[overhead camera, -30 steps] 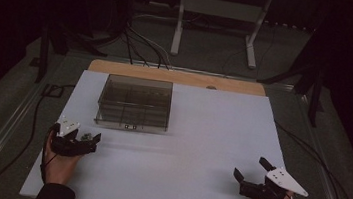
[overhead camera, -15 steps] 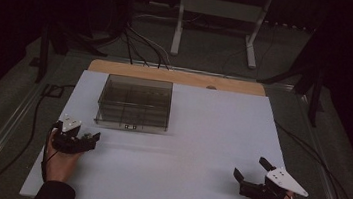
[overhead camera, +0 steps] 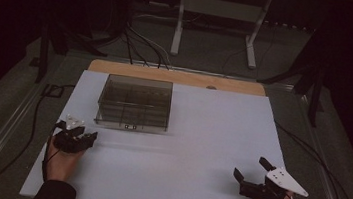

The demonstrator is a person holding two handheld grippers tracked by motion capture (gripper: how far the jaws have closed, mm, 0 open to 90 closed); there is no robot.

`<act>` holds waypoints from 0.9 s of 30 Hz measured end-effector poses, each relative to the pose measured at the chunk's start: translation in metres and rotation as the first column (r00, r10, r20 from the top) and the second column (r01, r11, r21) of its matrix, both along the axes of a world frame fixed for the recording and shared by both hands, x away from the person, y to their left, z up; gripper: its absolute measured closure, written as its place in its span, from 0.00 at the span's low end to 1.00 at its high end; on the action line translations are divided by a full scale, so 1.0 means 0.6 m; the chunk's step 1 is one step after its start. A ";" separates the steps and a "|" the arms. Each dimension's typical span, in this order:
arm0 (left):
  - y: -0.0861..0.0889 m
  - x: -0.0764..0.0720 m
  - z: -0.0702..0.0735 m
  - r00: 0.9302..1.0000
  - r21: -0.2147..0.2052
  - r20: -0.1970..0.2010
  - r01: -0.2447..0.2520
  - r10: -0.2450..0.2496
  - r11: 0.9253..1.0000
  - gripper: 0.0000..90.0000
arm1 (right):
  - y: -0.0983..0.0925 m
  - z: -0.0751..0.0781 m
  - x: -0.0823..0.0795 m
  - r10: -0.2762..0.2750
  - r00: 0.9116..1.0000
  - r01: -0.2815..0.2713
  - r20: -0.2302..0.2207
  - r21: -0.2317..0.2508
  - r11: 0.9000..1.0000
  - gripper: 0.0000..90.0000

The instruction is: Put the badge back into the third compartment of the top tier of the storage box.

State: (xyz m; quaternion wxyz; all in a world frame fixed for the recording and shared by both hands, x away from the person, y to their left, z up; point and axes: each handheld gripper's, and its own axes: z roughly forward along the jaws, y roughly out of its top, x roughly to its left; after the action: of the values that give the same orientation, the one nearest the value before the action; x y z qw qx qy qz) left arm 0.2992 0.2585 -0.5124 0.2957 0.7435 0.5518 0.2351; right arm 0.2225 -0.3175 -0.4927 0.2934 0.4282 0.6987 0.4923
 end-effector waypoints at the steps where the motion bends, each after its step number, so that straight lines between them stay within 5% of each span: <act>1: -0.001 0.000 -0.001 1.000 0.007 -0.001 0.003 -0.003 1.000 0.56 | 0.000 0.000 0.000 -0.001 1.000 0.001 0.000 0.000 1.000 0.00; 7: -0.003 0.002 -0.007 0.999 0.058 -0.034 -0.010 0.012 0.998 0.66 | 0.000 0.000 0.000 0.001 1.000 -0.001 0.001 0.000 1.000 0.00; 11: -0.002 0.000 -0.008 0.999 0.057 -0.032 -0.010 0.012 0.998 0.68 | 0.000 0.000 0.000 0.001 1.000 -0.001 0.001 0.001 1.000 0.00; 27: 0.037 -0.020 0.017 0.997 -0.060 0.019 -0.068 0.069 0.996 0.94 | 0.001 0.000 0.000 0.005 1.000 -0.005 -0.003 0.002 1.000 0.00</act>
State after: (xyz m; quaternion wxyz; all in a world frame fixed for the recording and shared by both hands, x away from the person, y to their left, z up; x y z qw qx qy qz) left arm 0.2872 0.2805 -0.5025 0.3150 0.7125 0.5806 0.2366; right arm 0.2227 -0.3170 -0.4928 0.2906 0.4273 0.6997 0.4933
